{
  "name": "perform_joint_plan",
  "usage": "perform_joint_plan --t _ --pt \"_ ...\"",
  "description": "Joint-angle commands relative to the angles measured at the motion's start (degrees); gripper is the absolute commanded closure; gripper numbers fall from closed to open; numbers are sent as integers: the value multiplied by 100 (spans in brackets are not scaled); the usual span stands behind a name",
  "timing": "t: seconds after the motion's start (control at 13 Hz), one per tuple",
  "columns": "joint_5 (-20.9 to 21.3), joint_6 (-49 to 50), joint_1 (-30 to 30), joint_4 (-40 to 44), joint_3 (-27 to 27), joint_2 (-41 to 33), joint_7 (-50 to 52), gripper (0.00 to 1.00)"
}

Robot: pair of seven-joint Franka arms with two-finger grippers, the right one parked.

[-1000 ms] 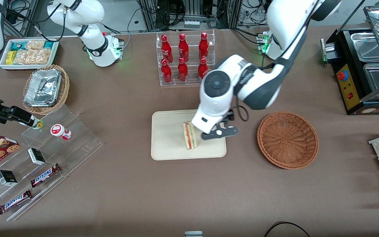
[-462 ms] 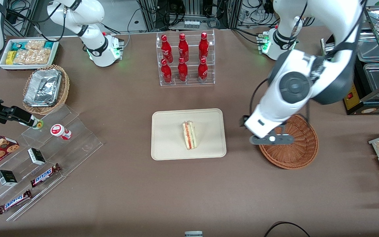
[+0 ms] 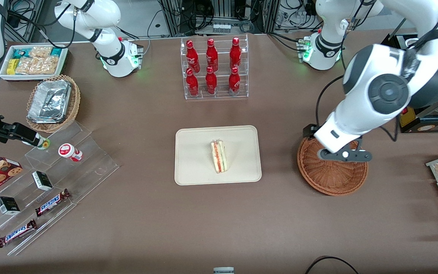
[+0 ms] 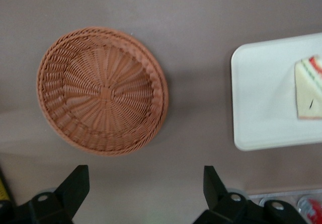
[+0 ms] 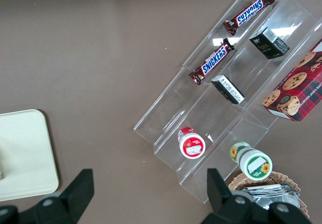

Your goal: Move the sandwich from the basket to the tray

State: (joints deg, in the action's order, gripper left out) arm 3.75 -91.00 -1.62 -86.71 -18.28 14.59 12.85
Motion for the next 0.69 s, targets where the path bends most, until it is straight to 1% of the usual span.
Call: perform_joint_plan --t 0.0,0.08,0.23,0.38,0.62 --pt "-322 196 109 -381 447 -596 -843 0" --pt "-331 380 126 -416 579 -737 -1098 0" --pt "-331 670 83 -452 860 -1009 -1293 0" --pt "-322 865 65 -487 975 -1212 -1364 0" --pt "-322 908 65 -820 1028 -1695 -1364 0"
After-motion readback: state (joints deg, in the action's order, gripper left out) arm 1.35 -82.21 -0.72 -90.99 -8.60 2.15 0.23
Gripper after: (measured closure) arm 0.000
